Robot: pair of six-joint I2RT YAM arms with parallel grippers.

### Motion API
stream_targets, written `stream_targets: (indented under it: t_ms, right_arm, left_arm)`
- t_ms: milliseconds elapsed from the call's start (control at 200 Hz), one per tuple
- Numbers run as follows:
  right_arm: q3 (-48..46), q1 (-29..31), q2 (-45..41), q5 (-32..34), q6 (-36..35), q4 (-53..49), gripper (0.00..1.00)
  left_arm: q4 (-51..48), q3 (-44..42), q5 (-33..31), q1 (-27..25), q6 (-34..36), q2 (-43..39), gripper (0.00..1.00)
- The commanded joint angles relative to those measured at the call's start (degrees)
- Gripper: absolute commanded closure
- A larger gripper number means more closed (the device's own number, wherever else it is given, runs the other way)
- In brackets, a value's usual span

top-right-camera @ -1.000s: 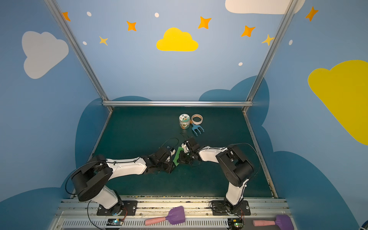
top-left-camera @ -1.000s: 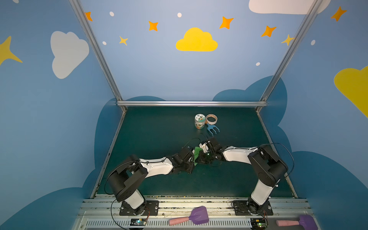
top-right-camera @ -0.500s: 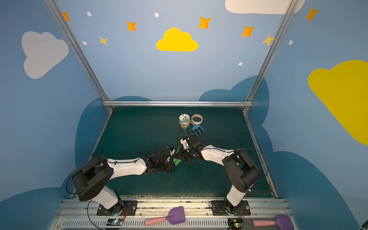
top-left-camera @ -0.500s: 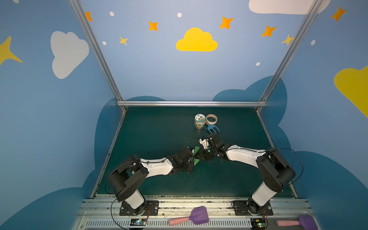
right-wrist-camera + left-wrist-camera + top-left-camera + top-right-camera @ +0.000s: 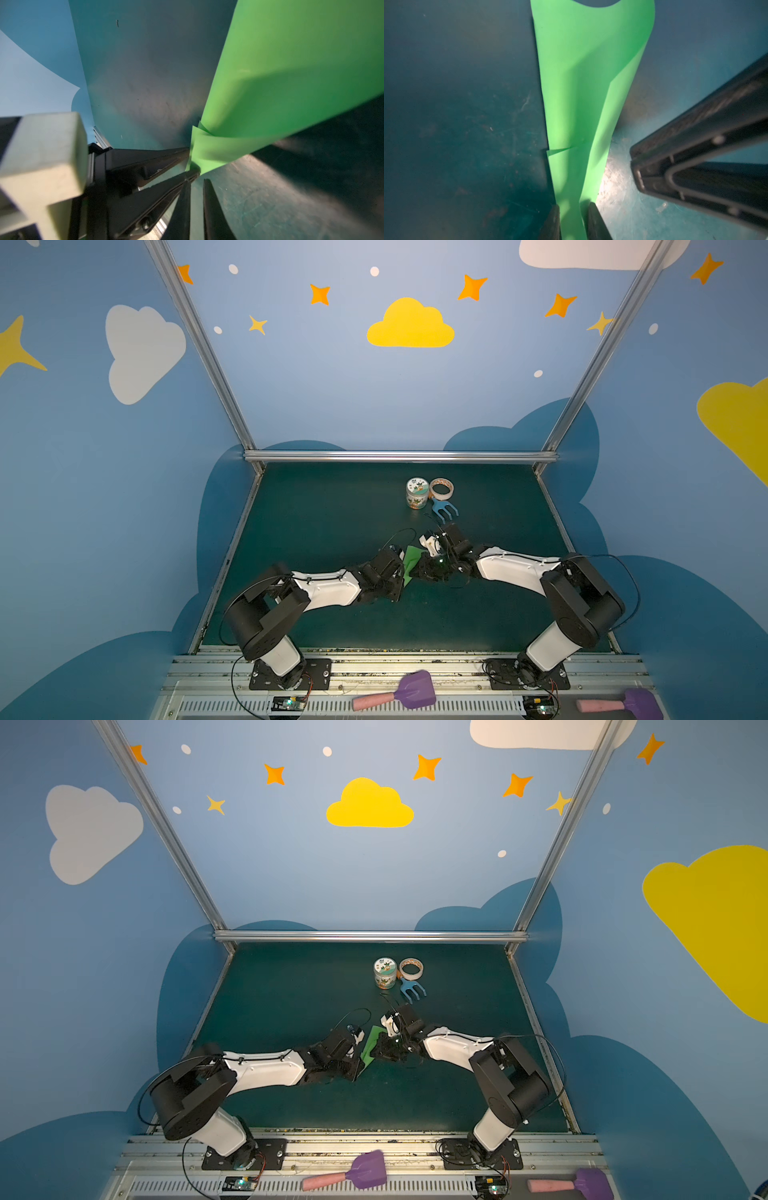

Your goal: Fold a paper plane with a square sheet of paper (fold left side to right side)

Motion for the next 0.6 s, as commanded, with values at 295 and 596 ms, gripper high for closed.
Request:
stream_targets:
  t_ms: [295, 596]
  right_arm:
    - [2.85, 1.48, 4.47, -0.07, -0.79, 0.64, 0.98]
    - [4.91, 2.62, 6.88, 0.15, -0.87, 0.35, 1.0]
  left_arm:
    - [-4.0, -2.24, 0.37, -0.03, -0.08, 2.61, 0.78]
    - [-3.91, -2.28, 0.55, -0.01, 0.06, 2.52, 0.78]
